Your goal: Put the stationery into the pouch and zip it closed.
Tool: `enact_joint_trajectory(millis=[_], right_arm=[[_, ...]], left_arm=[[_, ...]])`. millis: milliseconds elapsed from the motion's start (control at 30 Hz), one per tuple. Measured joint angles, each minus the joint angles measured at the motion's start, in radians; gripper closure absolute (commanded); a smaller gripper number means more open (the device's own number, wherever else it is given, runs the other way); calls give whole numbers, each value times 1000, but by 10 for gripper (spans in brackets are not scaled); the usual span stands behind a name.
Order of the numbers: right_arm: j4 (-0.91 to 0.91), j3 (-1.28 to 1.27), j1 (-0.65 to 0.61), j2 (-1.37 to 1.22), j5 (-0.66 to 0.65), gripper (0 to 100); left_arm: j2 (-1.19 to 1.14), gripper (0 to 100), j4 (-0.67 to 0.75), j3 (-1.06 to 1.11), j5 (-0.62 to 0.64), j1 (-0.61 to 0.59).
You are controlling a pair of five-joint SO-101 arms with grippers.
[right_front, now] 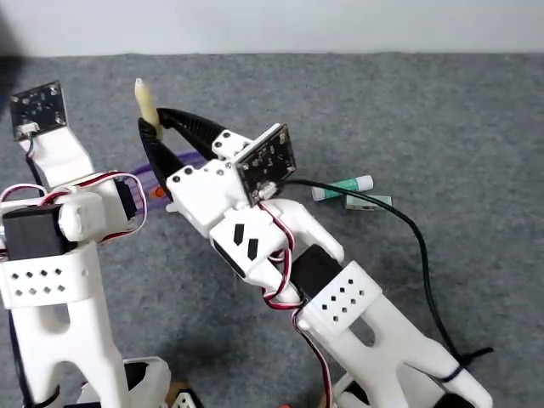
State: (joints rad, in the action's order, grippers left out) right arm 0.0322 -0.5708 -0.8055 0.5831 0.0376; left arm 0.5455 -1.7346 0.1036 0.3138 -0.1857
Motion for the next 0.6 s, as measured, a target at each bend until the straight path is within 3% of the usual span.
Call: enact_joint_trajectory(millis=[467,600], right_arm=[[11,-164,17,-8,-18,980],[155,-164,18,2,-40,835]], left_arm=[[0,987,0,0,0,0],[0,987,0,0,0,2]])
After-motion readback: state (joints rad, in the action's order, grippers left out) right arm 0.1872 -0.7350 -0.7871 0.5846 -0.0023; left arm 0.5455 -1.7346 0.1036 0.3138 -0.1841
